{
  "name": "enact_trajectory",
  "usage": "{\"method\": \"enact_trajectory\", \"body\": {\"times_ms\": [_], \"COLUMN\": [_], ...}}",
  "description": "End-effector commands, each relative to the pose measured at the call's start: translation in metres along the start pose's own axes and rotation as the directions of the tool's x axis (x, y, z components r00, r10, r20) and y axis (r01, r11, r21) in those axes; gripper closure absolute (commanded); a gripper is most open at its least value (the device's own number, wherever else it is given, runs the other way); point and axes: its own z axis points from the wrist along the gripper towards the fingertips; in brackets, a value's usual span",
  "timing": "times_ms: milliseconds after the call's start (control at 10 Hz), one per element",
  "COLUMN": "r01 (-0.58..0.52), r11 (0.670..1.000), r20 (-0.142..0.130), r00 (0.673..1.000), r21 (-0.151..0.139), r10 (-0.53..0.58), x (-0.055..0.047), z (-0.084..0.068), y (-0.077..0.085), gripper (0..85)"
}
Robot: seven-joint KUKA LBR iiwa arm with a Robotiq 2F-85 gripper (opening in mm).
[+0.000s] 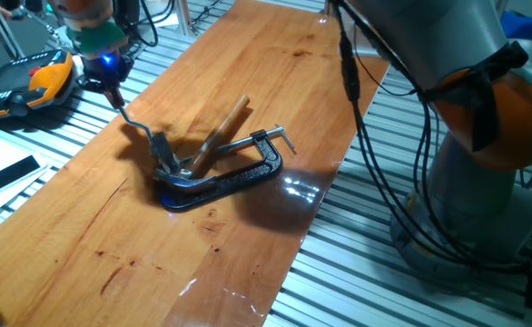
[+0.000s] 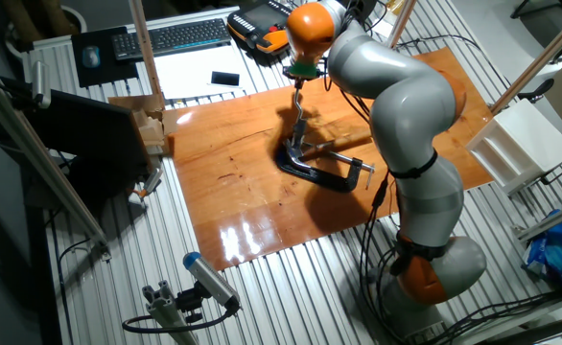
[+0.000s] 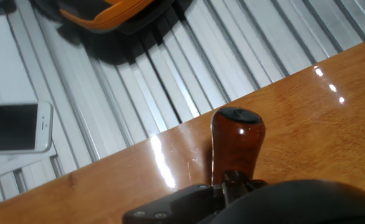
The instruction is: Push down the lever
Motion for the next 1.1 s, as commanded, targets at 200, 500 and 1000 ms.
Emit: {"method": "enact_trajectory", "body": {"times_ms": [200,500,1000], "r01": [0.036,0.034,0.069], "r11": [0.999,0.998,0.998], "r20": [0.003,0.086,0.087], "r00": [0.999,0.996,0.994], "r21": [-0.016,-0.047,-0.013], "r10": [-0.036,-0.03,-0.067], "x": [0.0003,0.0003,0.0029], "z": [0.0002,0.0002,0.0006], "y": [0.0002,0.0002,0.0031], "gripper": [85.0,85.0,85.0]}}
